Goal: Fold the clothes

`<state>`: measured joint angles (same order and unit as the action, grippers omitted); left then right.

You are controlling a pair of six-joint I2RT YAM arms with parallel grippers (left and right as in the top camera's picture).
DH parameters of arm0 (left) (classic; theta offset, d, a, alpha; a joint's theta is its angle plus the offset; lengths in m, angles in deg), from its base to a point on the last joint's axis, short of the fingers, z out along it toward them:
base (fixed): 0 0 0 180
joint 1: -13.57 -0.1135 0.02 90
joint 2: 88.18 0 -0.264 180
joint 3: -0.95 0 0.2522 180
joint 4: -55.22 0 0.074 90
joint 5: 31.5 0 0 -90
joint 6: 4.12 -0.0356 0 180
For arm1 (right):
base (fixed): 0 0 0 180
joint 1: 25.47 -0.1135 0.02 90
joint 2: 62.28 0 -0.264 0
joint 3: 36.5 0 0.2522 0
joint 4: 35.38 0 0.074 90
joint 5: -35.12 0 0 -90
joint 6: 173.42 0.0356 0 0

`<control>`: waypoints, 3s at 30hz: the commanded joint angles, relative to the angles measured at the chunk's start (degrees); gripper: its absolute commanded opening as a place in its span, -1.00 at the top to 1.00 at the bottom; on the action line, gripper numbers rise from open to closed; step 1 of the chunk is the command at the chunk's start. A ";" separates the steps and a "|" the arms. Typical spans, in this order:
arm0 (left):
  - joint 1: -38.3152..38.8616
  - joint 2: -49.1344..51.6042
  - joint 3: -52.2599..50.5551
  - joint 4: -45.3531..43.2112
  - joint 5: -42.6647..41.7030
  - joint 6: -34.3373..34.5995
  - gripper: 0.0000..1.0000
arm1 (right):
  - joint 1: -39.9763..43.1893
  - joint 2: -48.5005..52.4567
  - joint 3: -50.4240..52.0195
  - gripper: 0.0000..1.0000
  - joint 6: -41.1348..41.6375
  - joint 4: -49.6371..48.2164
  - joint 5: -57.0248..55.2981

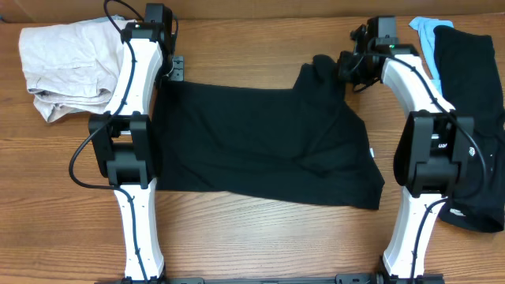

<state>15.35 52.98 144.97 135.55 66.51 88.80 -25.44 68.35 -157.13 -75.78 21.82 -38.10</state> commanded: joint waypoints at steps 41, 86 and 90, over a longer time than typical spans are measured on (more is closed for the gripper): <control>-3.96 0.48 10.45 30.01 -4.13 -3.32 0.91 | -5.46 -35.10 32.22 0.92 13.62 15.78 -12.22; -2.93 -44.89 -1.99 16.50 -6.56 -5.70 -1.00 | -5.44 -26.93 33.68 -0.41 -1.73 6.67 -8.55; -2.93 -44.52 -2.19 17.09 -6.56 -5.73 -1.00 | -5.44 -26.45 33.68 -0.25 -2.21 5.18 -7.80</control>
<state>12.56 7.23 143.05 152.40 60.80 82.92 -30.49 42.25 -122.90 -76.04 28.12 -46.71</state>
